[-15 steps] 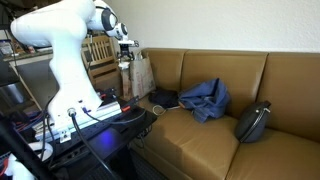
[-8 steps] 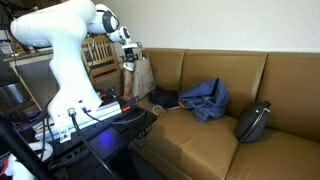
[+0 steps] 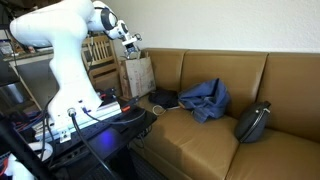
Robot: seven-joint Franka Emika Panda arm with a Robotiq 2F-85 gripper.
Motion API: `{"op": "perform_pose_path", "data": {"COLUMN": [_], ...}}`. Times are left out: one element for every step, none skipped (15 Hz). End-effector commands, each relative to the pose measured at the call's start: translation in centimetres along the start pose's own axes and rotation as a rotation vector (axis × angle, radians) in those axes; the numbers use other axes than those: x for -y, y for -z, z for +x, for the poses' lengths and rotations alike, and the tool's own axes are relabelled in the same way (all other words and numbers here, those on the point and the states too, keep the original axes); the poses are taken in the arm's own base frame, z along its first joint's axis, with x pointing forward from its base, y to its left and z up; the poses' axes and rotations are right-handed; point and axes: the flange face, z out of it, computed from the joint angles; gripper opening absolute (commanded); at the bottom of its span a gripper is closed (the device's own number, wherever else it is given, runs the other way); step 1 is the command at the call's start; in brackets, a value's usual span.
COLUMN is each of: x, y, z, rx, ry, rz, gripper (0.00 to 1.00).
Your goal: Pick the white cloth on the couch and put it in the bag
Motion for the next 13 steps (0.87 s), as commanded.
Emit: {"op": "perform_pose_path", "data": {"x": [-0.2,-0.2,-0.2,-0.1,0.1,0.5,0.9,1.3,1.5,1.6,1.7,1.8,1.8], "y": [3.1,3.6,4.1,4.4,4.7,4.9,5.4,5.9,7.0,8.1,9.4,10.6,8.2], "z": [0.3,0.4,0.4,0.4,0.4,0.2,0.2,0.1,-0.1,-0.5,-0.9,-1.3,0.2], "rx": [-0.036,-0.040,-0.042,-0.041,-0.054,-0.058,-0.079,-0.085,-0.097,-0.103,-0.109,-0.112,-0.122], "ry": [-0.010,-0.012,-0.014,-0.017,-0.002,0.023,0.059,0.075,0.094,0.111,0.118,0.111,0.082], "rz": [-0.074,-0.088,-0.090,-0.081,-0.033,0.054,0.105,0.152,0.201,0.250,0.303,0.338,0.264], "gripper": [1.00,1.00,1.00,1.00,1.00,1.00,1.00,1.00,1.00,1.00,1.00,1.00,1.00]}}
